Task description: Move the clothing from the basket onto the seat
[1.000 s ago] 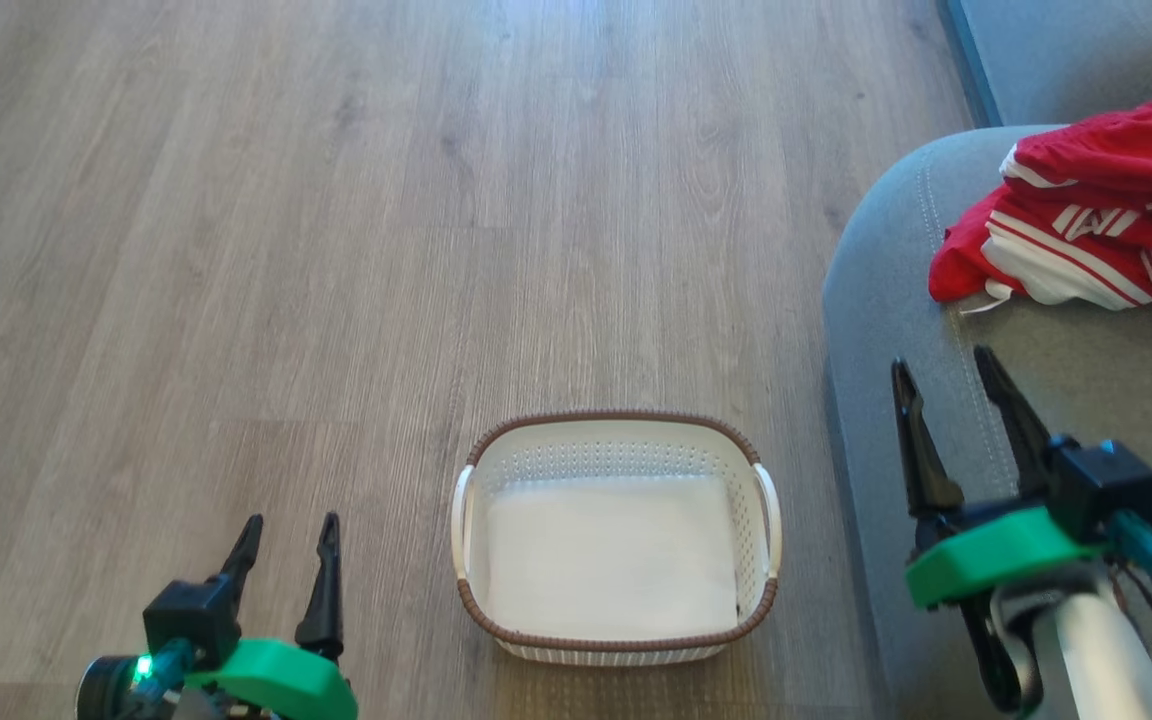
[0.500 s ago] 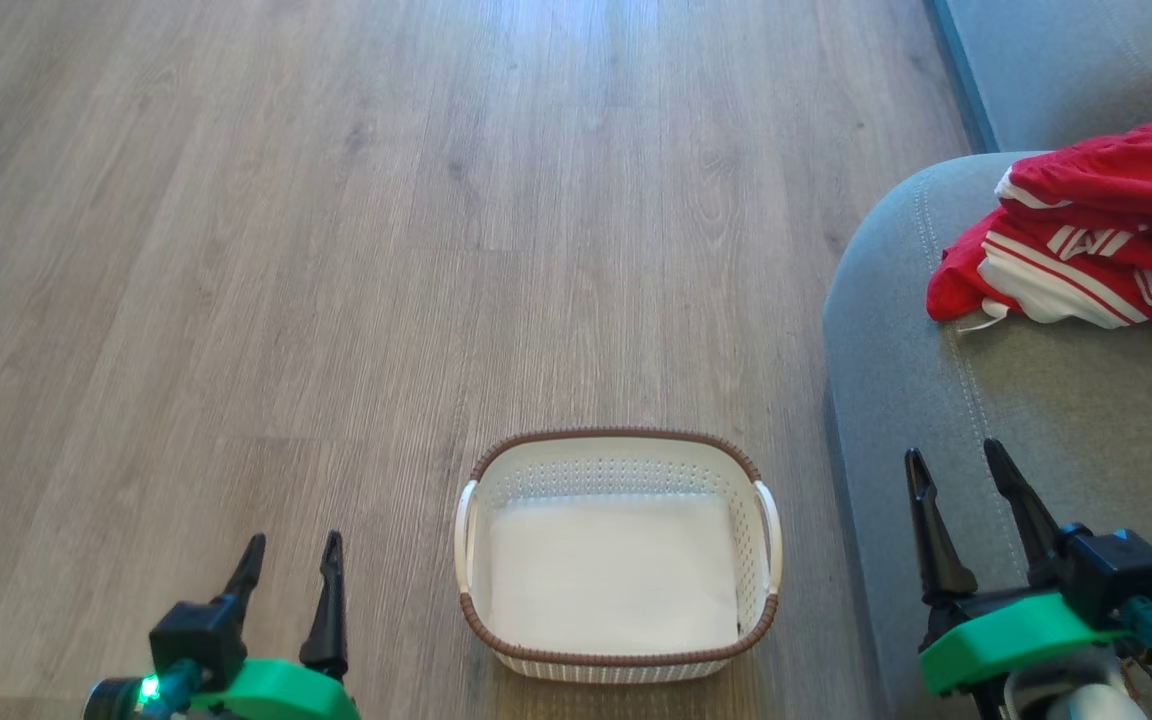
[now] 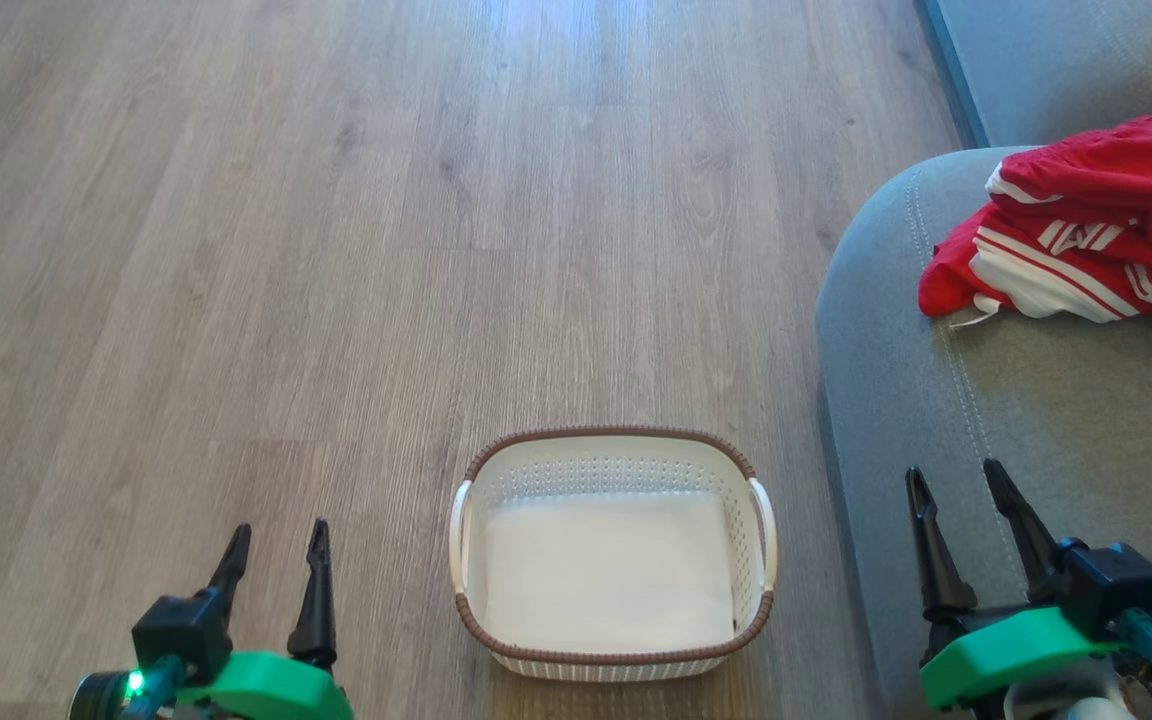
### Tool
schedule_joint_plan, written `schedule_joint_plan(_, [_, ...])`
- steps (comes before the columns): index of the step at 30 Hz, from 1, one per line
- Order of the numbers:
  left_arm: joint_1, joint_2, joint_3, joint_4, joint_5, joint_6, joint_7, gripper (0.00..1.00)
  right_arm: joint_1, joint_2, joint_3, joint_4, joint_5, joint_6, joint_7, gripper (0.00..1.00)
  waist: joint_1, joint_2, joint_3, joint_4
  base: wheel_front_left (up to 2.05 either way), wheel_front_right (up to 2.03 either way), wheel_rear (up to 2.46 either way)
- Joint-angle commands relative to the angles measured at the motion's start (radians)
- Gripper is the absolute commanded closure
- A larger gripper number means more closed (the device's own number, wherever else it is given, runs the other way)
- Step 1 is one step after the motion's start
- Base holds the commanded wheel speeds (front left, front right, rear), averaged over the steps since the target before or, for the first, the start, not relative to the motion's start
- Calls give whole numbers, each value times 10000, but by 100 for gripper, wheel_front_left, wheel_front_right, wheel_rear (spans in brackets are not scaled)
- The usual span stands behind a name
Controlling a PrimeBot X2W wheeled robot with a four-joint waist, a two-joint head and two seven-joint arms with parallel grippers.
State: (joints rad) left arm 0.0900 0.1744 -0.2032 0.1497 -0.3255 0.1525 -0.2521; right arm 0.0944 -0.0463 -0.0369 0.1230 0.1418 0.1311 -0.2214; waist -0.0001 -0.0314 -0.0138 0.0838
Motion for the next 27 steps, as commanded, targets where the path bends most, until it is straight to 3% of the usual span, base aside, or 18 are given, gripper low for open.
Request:
schedule_joint_plan(1, [-251, 3, 423, -252, 109, -27, -97, 0, -284, -40, 158, -280, -19, -4, -158, 0, 1, 0, 0, -4, 0, 0, 0])
schedule_joint_plan(27, [-246, -298, 908, -173, 356, -266, -97, 0, -451, -39, 44, -174, 33, -4, -279, 0, 1, 0, -12, -2, 0, 0, 0])
